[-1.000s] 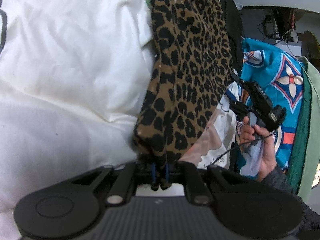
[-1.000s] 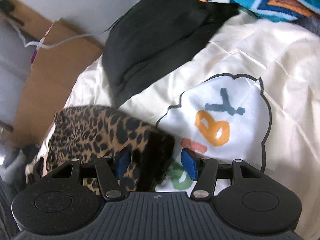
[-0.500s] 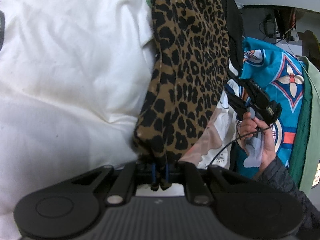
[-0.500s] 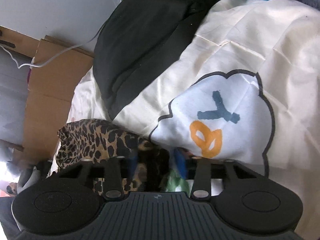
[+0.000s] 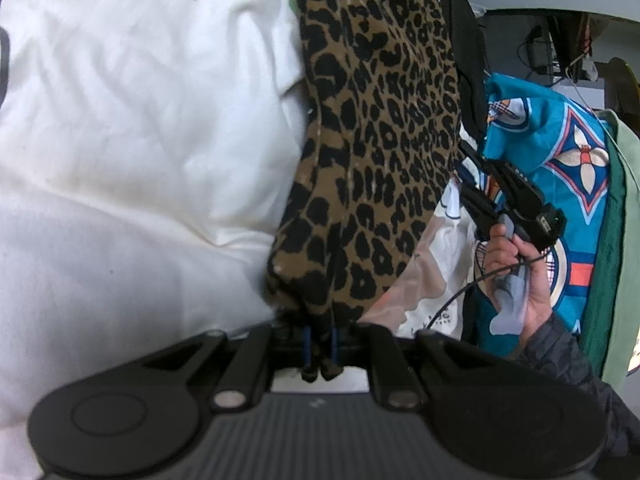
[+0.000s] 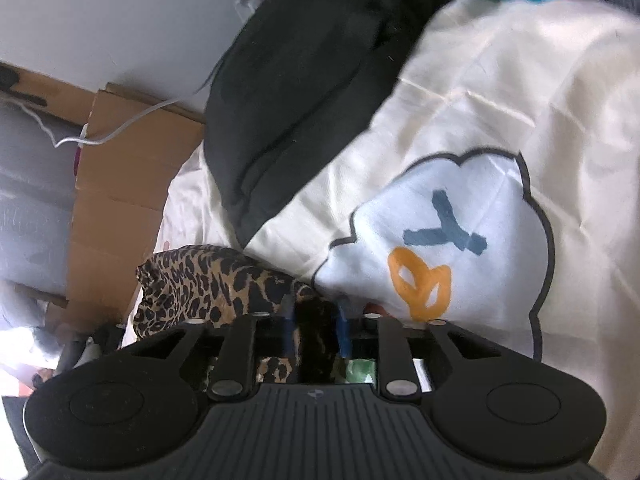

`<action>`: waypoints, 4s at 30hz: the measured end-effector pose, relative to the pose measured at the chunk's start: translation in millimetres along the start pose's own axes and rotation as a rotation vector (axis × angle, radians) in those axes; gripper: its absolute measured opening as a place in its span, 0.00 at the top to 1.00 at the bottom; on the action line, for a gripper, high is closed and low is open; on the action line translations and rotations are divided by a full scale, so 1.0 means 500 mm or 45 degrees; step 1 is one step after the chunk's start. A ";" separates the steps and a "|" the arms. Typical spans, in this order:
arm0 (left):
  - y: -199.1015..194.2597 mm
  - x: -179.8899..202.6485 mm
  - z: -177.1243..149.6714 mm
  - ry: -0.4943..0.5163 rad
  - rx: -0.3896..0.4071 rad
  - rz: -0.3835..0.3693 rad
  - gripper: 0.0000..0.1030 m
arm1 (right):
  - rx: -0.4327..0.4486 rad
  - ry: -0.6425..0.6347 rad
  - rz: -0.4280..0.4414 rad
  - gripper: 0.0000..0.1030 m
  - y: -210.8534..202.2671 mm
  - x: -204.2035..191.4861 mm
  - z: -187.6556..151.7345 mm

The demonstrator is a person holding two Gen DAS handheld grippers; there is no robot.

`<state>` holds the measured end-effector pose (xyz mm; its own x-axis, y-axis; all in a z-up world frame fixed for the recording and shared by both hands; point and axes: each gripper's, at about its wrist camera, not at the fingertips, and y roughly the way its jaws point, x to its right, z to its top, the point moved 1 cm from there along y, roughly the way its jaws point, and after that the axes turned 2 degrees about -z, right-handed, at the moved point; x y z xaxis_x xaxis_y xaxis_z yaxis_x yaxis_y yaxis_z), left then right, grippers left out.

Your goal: Fold clothes

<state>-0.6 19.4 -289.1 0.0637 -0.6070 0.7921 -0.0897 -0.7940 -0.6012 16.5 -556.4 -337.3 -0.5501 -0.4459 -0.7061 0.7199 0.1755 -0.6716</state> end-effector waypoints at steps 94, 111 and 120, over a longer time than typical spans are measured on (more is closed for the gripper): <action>-0.257 0.046 0.037 0.149 0.063 0.174 0.94 | -0.528 -0.356 0.112 0.95 -0.049 -0.127 -0.160; -0.343 -0.019 0.056 0.145 0.111 0.324 0.94 | -0.692 -0.230 0.089 0.96 -0.069 -0.136 -0.310; -0.300 -0.068 0.041 0.111 0.121 0.384 0.93 | -0.674 -0.280 0.016 0.92 -0.056 -0.106 -0.340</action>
<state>31.2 158.6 -227.8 -0.0376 -0.8136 0.5803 0.0019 -0.5807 -0.8141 -46.2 -388.6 -319.3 -0.4010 -0.6029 -0.6898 0.3846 0.5726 -0.7240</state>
